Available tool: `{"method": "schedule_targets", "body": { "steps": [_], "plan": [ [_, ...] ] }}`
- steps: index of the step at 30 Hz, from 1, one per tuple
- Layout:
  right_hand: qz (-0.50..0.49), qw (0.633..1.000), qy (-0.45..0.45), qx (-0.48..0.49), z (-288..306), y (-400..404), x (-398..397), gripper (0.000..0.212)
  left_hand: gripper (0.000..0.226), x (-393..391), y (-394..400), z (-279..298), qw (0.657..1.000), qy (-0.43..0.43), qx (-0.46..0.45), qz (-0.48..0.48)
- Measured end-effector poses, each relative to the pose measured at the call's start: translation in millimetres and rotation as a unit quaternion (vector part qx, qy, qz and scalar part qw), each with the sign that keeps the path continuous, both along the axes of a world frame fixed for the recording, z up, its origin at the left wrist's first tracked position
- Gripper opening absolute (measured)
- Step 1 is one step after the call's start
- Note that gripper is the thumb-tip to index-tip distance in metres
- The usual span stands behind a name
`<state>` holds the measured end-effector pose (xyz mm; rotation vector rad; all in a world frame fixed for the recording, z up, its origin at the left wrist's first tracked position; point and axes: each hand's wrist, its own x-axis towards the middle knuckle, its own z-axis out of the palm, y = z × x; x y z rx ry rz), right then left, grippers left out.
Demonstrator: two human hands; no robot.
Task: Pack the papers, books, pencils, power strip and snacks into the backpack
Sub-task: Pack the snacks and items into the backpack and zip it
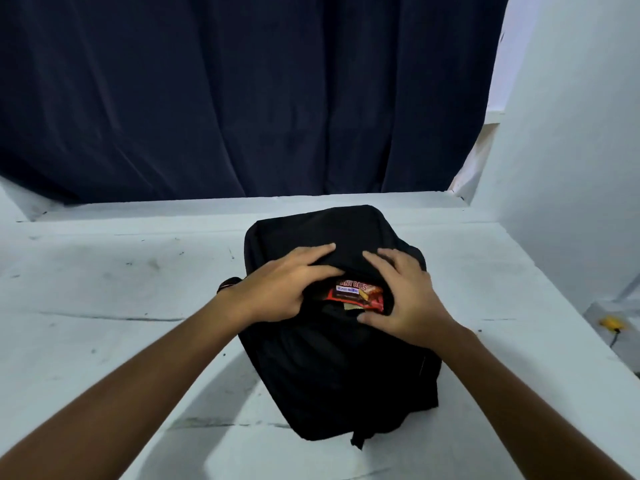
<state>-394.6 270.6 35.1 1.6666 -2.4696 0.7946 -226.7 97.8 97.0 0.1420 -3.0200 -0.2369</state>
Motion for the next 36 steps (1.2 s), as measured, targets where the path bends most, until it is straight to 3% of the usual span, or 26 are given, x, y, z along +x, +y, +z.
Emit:
{"method": "schedule_targets", "body": {
  "steps": [2, 4, 10, 15, 21, 25, 27, 30, 33, 36],
  "plan": [
    [-0.030, 0.997, 0.040, 0.056, -6, -8, 3, 0.093, 0.067, 1, -1, -7, 1.000, 0.027, 0.001, 0.001],
    [-0.048, 0.997, 0.047, 0.033, -8, -17, 2, 0.084, 0.061, -1, -1, -15, 0.998, 0.057, -0.011, 0.015],
    [-0.125, 0.989, -0.075, 0.002, 5, -37, -10, 0.067, 0.060, -6, 5, -30, 0.989, 0.134, -0.051, 0.037],
    [-0.188, 0.981, -0.053, 0.019, 17, -51, -17, 0.052, 0.056, -7, -2, -34, 0.984, 0.168, -0.054, 0.002],
    [-0.087, 0.996, 0.018, 0.031, 5, -42, -21, 0.051, 0.013, -11, 13, -27, 0.975, 0.193, -0.105, 0.021],
    [-0.002, 0.998, 0.031, 0.048, 3, -32, -34, 0.052, 0.047, -27, 36, -31, 0.973, 0.203, -0.099, 0.058],
    [0.029, 0.998, 0.026, 0.051, 3, -26, -39, 0.054, 0.053, -33, 44, -33, 0.970, 0.205, -0.101, 0.087],
    [0.068, 0.993, -0.064, 0.067, 10, -15, -49, 0.046, 0.046, -37, 54, -36, 0.952, 0.243, -0.139, 0.122],
    [0.077, 0.975, -0.200, 0.057, 17, -4, -66, 0.021, 0.028, -41, 70, -36, 0.921, 0.322, -0.190, 0.109],
    [0.082, 0.972, -0.189, 0.114, 18, 6, -77, 0.021, 0.008, -54, 84, -31, 0.907, 0.357, -0.216, 0.059]
  ]
}}
